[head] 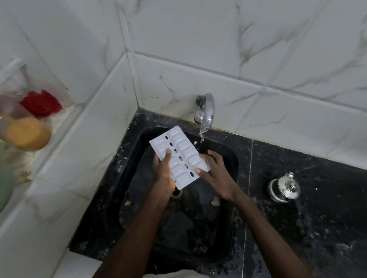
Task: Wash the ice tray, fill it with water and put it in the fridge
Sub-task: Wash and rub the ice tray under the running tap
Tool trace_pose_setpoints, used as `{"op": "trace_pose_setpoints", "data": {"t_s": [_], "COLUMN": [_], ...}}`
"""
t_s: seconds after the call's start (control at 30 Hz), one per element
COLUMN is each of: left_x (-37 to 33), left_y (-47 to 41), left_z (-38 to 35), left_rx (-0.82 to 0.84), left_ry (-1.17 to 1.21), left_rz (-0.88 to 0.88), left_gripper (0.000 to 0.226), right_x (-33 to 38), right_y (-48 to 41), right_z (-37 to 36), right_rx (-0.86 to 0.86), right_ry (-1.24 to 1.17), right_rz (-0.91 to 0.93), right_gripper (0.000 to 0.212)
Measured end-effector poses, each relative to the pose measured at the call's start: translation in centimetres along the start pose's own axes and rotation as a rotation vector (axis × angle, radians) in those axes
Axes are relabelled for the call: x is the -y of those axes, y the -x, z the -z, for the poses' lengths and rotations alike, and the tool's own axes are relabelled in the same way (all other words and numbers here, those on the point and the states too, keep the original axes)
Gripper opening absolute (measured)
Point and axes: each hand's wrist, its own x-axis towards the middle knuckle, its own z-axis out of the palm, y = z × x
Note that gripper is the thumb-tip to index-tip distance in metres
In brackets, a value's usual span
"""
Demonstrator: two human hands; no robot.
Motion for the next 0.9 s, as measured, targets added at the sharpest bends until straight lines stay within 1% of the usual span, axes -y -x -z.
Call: {"op": "trace_pose_setpoints", "data": {"t_s": [0.13, 0.2, 0.3, 0.43, 0.5, 0.67, 0.8, 0.9], "left_x": [0.1, 0.4, 0.8, 0.6, 0.5, 0.4, 0.2, 0.5], "left_y": [0.1, 0.7, 1.7, 3.0, 3.6, 3.9, 3.8, 3.8], "left_z": [0.3, -0.2, -0.9, -1.4, -1.5, -1.3, -1.2, -1.3], "left_rx": [0.010, 0.036, 0.115, 0.276, 0.323, 0.383, 0.403, 0.408], "left_ry": [-0.014, -0.034, -0.070, -0.089, -0.104, -0.135, -0.147, -0.169], "left_rz": [0.012, 0.023, 0.035, 0.066, 0.083, 0.084, 0.081, 0.088], "left_gripper": [0.039, 0.036, 0.037, 0.038, 0.035, 0.042, 0.040, 0.039], "right_x": [-1.2, -1.7, -1.8, -0.6, -0.3, -0.1, 0.0, 0.5], "right_y": [1.2, 0.7, -1.0, -3.7, -5.0, -6.7, -6.8, -7.0], "right_z": [-0.5, -0.2, 0.7, 2.4, 3.1, 3.6, 3.3, 3.0], "right_rx": [-0.070, -0.132, -0.214, -0.253, -0.257, -0.249, -0.244, -0.256], "right_ry": [0.011, 0.029, 0.067, 0.152, 0.201, 0.286, 0.302, 0.344], "right_rz": [-0.011, -0.029, -0.045, -0.018, -0.020, -0.021, 0.037, 0.041], "right_gripper": [0.040, 0.035, 0.046, 0.056, 0.059, 0.054, 0.049, 0.046]}}
